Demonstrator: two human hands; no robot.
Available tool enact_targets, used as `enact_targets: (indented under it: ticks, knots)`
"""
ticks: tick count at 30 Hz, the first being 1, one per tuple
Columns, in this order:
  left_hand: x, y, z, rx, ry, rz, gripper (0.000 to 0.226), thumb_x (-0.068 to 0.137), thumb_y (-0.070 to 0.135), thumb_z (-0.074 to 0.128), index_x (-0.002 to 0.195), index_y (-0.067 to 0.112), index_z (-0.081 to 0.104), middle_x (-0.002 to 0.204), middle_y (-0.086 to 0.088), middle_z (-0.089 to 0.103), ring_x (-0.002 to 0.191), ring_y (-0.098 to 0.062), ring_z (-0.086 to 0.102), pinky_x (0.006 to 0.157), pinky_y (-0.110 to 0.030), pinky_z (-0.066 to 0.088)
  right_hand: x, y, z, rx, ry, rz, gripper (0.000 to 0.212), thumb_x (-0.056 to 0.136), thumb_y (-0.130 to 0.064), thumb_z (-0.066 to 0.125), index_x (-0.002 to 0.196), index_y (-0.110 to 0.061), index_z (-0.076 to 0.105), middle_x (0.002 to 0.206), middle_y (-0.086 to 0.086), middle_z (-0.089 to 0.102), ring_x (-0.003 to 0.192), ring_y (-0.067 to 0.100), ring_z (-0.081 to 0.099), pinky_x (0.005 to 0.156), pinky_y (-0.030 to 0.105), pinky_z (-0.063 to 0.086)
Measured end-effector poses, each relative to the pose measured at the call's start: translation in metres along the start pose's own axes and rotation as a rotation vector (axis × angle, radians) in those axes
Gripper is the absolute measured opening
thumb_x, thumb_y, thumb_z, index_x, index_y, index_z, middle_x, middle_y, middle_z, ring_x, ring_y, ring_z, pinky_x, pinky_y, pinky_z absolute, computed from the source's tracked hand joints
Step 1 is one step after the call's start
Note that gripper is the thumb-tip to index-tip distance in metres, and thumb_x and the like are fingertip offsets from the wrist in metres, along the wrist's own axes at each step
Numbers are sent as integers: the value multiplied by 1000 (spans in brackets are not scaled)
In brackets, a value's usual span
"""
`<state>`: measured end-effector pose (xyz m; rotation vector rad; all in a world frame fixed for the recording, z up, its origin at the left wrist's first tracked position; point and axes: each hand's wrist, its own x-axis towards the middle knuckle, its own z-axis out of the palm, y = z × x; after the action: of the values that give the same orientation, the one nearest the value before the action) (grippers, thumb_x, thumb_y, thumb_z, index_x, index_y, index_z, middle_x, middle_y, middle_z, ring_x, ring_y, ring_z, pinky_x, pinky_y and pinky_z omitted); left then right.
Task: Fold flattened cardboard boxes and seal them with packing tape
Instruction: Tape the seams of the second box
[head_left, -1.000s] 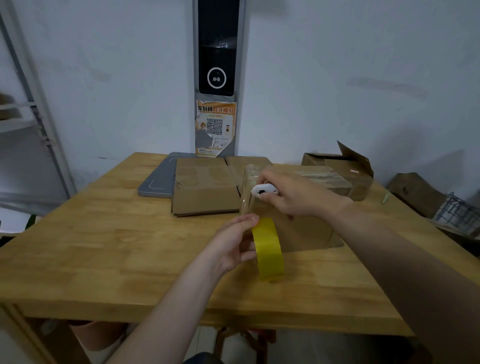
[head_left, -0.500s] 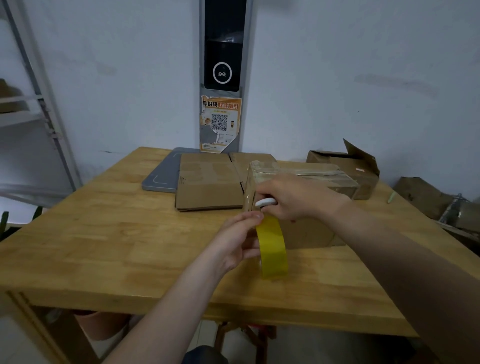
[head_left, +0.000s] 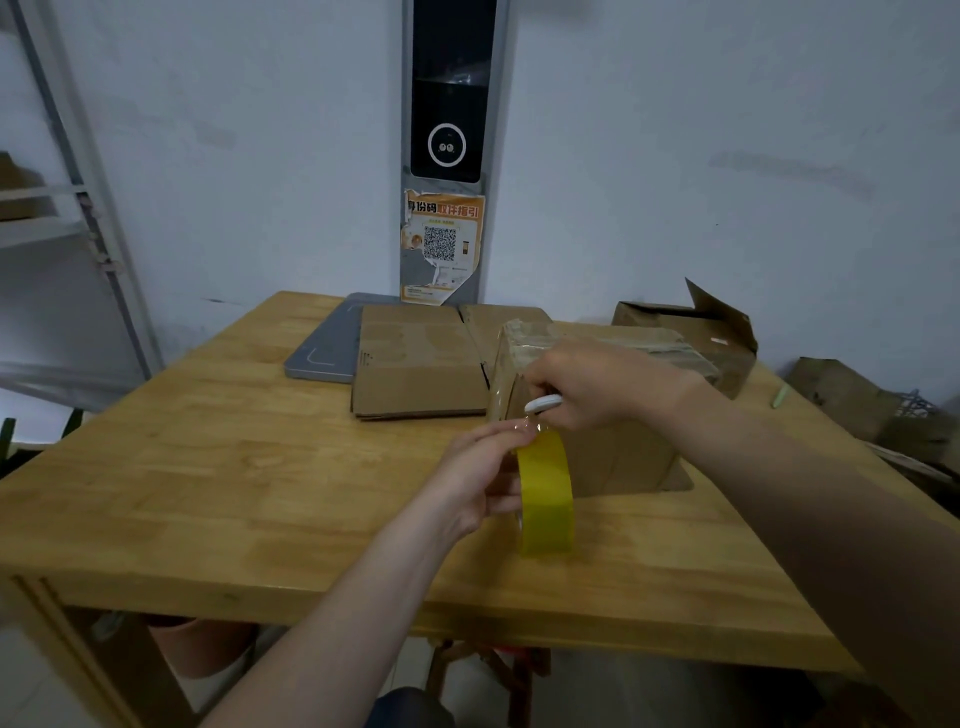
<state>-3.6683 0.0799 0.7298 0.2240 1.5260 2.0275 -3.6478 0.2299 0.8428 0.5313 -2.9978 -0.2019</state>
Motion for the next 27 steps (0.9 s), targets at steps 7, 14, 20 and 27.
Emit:
enact_targets:
  ticks: [7, 14, 20, 27]
  knots:
    - [3, -2, -3, 48, 57, 5, 16, 93, 22, 71, 109, 21, 74, 74, -3, 68, 51, -16, 57, 44, -27, 52, -13, 12, -13, -48, -44, 55, 19, 81, -24, 71, 73, -19, 55, 65, -4, 51, 57, 10, 42, 50, 27, 26]
    - [2, -6, -3, 8, 73, 34, 15, 93, 22, 73, 108, 21, 74, 77, -4, 69, 56, -19, 60, 46, -28, 54, -21, 20, -4, 141, 19, 50, 11, 83, -28, 76, 77, -22, 67, 68, -6, 61, 60, 11, 51, 52, 24, 33]
    - [2, -10, 2, -49, 69, 60, 12, 94, 20, 71, 106, 22, 72, 77, -4, 67, 58, -19, 60, 50, -30, 56, -11, 3, 14, 192, 112, -41, 27, 84, -28, 77, 71, -34, 55, 59, -18, 49, 57, 0, 48, 51, 15, 28]
    - [6, -10, 1, -15, 95, 67, 19, 92, 23, 73, 110, 21, 72, 89, -7, 67, 58, -18, 61, 49, -28, 54, 1, 0, 17, 89, 84, -39, 16, 84, -28, 76, 74, -23, 64, 63, -12, 50, 60, 11, 44, 55, 26, 31]
